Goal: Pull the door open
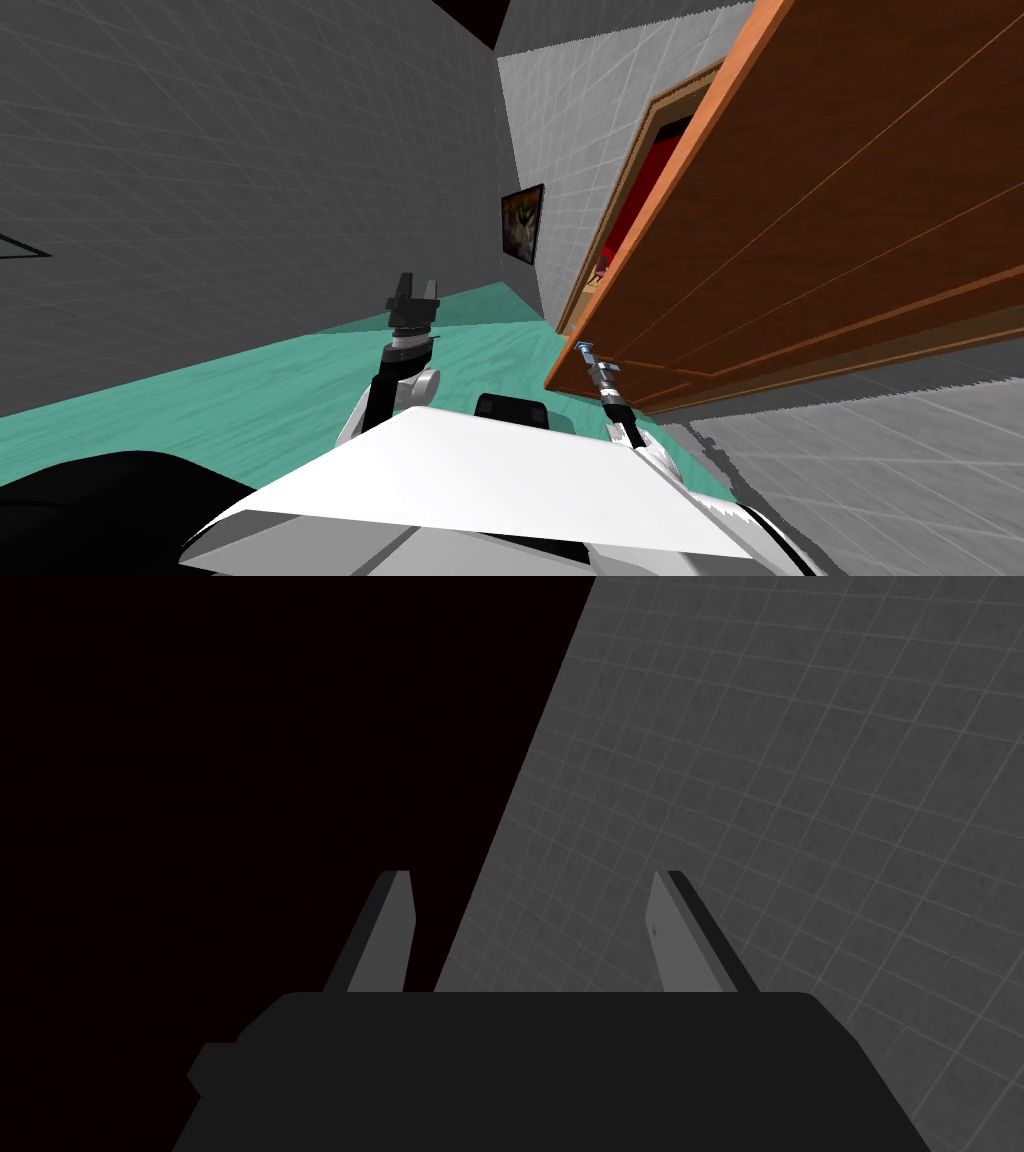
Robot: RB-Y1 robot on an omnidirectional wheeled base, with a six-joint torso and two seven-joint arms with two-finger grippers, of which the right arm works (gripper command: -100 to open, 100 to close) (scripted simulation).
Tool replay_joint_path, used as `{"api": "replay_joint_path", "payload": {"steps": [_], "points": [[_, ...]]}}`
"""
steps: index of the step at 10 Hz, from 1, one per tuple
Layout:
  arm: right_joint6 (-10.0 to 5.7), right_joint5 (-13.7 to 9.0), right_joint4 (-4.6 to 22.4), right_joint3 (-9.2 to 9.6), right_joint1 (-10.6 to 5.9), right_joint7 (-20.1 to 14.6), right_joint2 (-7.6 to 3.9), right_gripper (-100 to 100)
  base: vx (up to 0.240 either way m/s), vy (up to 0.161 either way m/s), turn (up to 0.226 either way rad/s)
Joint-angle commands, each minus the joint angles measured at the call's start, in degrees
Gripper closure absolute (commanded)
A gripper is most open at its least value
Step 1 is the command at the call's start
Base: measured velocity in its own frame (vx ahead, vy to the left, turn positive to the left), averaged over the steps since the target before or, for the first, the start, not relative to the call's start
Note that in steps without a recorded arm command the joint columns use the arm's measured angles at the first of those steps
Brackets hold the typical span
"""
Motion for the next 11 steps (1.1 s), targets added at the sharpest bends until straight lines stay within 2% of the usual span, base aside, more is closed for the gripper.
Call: {"api": "replay_joint_path", "payload": {"steps": [1, 2, 3, 4, 11], "points": [[-0.40, 0.22, 1.42, 0.01, -1.18, 0.31, 0.59, 100, -0.163, -0.084, 0.086], [0.01, 0.25, 1.47, -0.18, -1.57, 0.50, 0.80, 100, -0.152, -0.094, 0.100], [0.13, 0.16, 0.97, -0.17, -1.22, 0.47, 0.65, 100, -0.065, -0.039, 0.041], [-0.30, -0.21, 0.32, 2.10, -0.74, 0.09, 0.24, 100, -0.146, -0.002, 0.008], [-1.66, -1.36, -1.64, 7.82, 0.48, -0.99, -1.17, 100, -0.120, -0.030, -0.003]]}}
